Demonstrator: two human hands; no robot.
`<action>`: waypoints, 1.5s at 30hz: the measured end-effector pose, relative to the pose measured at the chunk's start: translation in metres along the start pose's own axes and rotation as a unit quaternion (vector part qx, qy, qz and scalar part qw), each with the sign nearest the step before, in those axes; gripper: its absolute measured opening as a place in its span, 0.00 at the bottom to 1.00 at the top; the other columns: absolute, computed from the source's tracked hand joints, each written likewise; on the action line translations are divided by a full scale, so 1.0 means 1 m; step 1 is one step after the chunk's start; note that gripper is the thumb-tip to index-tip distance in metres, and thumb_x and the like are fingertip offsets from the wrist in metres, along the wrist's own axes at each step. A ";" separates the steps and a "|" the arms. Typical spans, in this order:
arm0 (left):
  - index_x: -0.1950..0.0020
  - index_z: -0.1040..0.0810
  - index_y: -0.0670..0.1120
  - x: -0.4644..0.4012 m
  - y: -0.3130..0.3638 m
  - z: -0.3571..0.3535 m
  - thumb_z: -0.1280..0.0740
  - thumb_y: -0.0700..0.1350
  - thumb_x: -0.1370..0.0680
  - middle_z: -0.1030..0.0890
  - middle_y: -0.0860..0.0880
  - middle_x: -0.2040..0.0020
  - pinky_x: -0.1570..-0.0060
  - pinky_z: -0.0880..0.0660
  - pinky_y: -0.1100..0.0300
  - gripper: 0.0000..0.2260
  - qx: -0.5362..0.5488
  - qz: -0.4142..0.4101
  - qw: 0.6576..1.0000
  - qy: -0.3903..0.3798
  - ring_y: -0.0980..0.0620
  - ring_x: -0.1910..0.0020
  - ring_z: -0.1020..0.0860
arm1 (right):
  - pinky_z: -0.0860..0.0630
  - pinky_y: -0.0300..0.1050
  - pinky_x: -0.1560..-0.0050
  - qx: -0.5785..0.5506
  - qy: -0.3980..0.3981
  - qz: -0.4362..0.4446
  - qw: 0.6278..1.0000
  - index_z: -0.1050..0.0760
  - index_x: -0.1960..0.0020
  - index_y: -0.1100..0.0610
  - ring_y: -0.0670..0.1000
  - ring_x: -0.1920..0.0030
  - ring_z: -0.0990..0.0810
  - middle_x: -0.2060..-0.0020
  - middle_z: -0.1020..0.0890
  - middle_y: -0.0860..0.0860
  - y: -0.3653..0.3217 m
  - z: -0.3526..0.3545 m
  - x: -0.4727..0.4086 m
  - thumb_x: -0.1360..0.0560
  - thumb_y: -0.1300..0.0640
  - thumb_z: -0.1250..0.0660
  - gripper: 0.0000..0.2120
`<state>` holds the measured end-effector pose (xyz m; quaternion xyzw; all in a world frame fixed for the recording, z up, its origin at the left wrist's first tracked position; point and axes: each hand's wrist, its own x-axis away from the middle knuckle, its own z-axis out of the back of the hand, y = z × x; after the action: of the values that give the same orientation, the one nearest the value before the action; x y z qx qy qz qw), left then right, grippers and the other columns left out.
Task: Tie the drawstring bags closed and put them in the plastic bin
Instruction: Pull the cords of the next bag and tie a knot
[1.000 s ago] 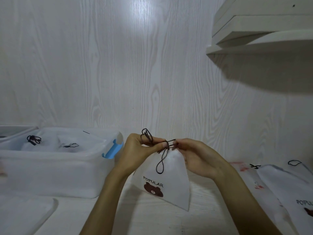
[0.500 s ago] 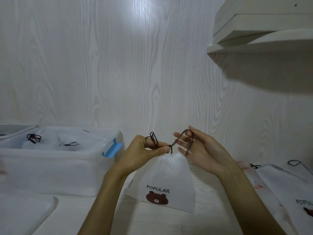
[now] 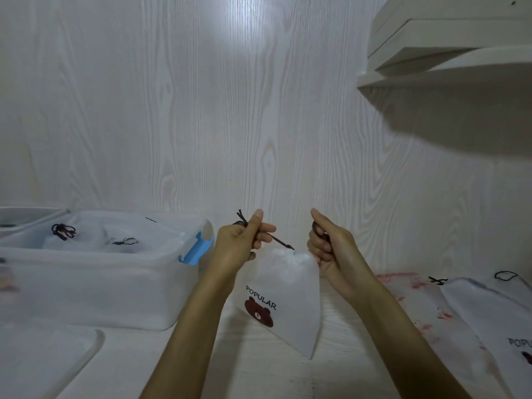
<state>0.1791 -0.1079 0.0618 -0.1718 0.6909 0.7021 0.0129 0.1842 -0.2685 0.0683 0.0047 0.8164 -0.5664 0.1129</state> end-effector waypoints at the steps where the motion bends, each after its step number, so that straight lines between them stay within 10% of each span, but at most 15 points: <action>1: 0.62 0.20 0.47 -0.001 -0.001 -0.001 0.37 0.55 0.22 0.23 0.57 0.76 0.70 0.31 0.70 0.15 0.030 0.019 0.999 0.012 0.62 0.74 0.29 | 0.41 0.35 0.78 0.013 -0.002 -0.002 1.000 0.39 0.71 0.54 0.44 0.79 0.44 0.79 0.41 0.48 0.000 0.000 0.001 0.24 0.52 0.36 0.20; 7: 0.62 0.25 0.46 -0.004 0.002 0.005 0.38 0.53 0.21 0.28 0.54 0.73 0.71 0.30 0.66 0.14 0.171 0.098 0.980 0.014 0.60 0.75 0.31 | 0.41 0.37 0.76 0.165 -0.058 -0.055 0.983 0.41 0.71 0.51 0.46 0.76 0.45 0.75 0.43 0.47 -0.002 0.008 0.004 0.25 0.56 0.32 0.22; 12: 0.66 0.30 0.48 -0.002 -0.004 0.004 0.41 0.51 0.19 0.30 0.53 0.75 0.79 0.34 0.68 0.17 0.232 0.197 0.949 -0.086 0.59 0.77 0.34 | 0.35 0.37 0.71 0.366 -0.138 -0.112 0.913 0.24 0.70 0.52 0.46 0.75 0.41 0.76 0.39 0.49 -0.015 0.009 0.014 0.26 0.47 0.31 0.16; 20: 0.61 0.29 0.47 -0.002 -0.006 -0.001 0.46 0.49 0.17 0.33 0.53 0.73 0.79 0.41 0.68 0.15 0.237 0.230 0.929 -0.167 0.60 0.79 0.37 | 0.41 0.40 0.70 0.559 -0.106 -0.082 0.818 0.41 0.74 0.55 0.47 0.77 0.42 0.79 0.40 0.48 -0.006 0.006 0.008 0.28 0.41 0.32 0.27; 27: 0.49 0.21 0.45 -0.001 0.000 0.000 0.43 0.66 0.25 0.30 0.53 0.69 0.75 0.37 0.66 0.26 0.029 0.184 0.967 -0.174 0.59 0.73 0.35 | 0.40 0.39 0.69 0.512 -0.063 -0.001 0.857 0.28 0.68 0.64 0.48 0.73 0.37 0.76 0.33 0.51 -0.007 0.004 0.010 0.28 0.42 0.31 0.25; 35: 0.49 0.16 0.57 0.005 0.006 0.003 0.36 0.58 0.24 0.18 0.55 0.45 0.47 0.28 0.60 0.11 -0.109 0.080 0.972 -0.191 0.53 0.43 0.24 | 0.35 0.36 0.68 0.526 -0.045 0.062 0.847 0.19 0.62 0.59 0.45 0.72 0.31 0.72 0.26 0.50 -0.014 -0.002 0.015 0.29 0.40 0.32 0.21; 41: 0.50 0.18 0.58 0.009 0.011 0.003 0.38 0.56 0.22 0.16 0.60 0.52 0.54 0.29 0.65 0.09 -0.067 0.014 0.984 -0.166 0.62 0.49 0.22 | 0.26 0.37 0.64 0.404 -0.071 -0.115 0.905 0.18 0.55 0.57 0.47 0.68 0.21 0.68 0.18 0.52 -0.038 0.008 0.021 0.22 0.37 0.49 0.29; 45: 0.49 0.16 0.53 0.011 0.012 0.009 0.36 0.54 0.23 0.16 0.59 0.53 0.58 0.30 0.67 0.11 -0.123 -0.013 0.973 -0.196 0.60 0.56 0.24 | 0.30 0.35 0.62 0.512 -0.014 -0.043 0.858 0.21 0.47 0.56 0.44 0.62 0.24 0.55 0.18 0.50 -0.042 0.020 0.014 0.18 0.49 0.48 0.19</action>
<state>0.1638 -0.1026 0.0709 -0.0401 0.5807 0.8017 0.1354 0.1682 -0.3038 0.0975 0.0187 0.4087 -0.9088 0.0815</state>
